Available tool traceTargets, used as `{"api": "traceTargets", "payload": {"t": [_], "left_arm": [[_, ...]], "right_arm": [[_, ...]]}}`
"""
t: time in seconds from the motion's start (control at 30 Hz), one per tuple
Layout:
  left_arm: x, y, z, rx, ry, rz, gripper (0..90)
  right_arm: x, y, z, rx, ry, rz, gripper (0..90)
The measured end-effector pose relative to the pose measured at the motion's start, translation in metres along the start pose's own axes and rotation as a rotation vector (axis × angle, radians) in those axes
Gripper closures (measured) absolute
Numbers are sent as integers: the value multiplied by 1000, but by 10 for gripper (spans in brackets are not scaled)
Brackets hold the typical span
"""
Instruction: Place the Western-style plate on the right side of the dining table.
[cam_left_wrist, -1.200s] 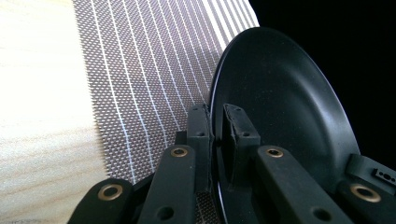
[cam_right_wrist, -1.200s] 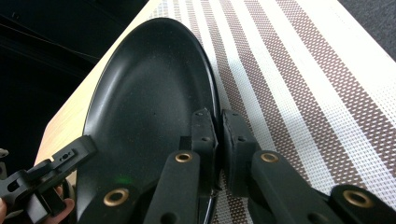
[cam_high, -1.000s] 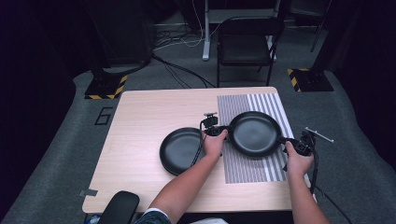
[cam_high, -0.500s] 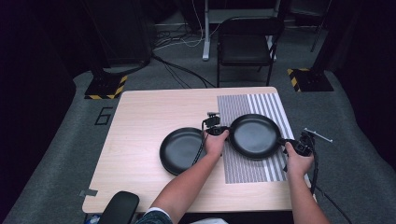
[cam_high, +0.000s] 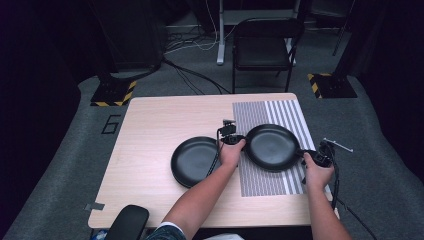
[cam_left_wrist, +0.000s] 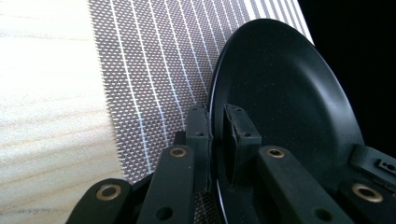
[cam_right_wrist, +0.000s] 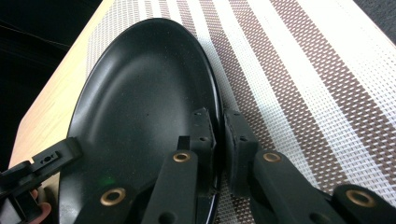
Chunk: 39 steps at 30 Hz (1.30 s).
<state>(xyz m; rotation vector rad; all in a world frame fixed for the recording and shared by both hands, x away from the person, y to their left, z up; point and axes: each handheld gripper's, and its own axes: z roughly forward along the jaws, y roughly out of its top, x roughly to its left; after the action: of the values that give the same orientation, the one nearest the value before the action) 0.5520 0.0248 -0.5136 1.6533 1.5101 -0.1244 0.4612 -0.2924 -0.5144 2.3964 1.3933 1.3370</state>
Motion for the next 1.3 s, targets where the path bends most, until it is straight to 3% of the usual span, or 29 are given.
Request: {"api": "traceTargets", "payload": {"t": [0.2, 0.37, 0.5, 0.57, 0.67, 0.8, 0.9, 1.13, 1.3], "left_arm": [[1, 1, 0, 10, -21, -13, 746], [1, 0, -4, -7, -17, 2, 733], [0, 1, -6, -24, 3, 30, 694], [0, 1, -8, -20, -1, 34, 680], [0, 0, -10, -20, -13, 26, 675], [1, 0, -13, -28, -27, 23, 662], [2, 2, -15, -29, -30, 20, 655], [1, 3, -19, -32, -26, 49, 648], [0, 6, -26, -53, -34, 59, 648]], "right_arm": [[2, -1, 2, -2, -12, -2, 823], [7, -4, 2, -27, -44, -64, 790], [9, -5, -1, -43, -61, -83, 767], [10, -5, -2, -47, -56, -84, 762], [11, -6, -4, -51, -86, -114, 754], [10, -5, -11, -66, -64, -110, 741], [11, -6, -15, -73, -67, -134, 740], [15, -9, -18, -64, -72, -176, 736], [14, -8, -20, -65, -79, -173, 739]]}}
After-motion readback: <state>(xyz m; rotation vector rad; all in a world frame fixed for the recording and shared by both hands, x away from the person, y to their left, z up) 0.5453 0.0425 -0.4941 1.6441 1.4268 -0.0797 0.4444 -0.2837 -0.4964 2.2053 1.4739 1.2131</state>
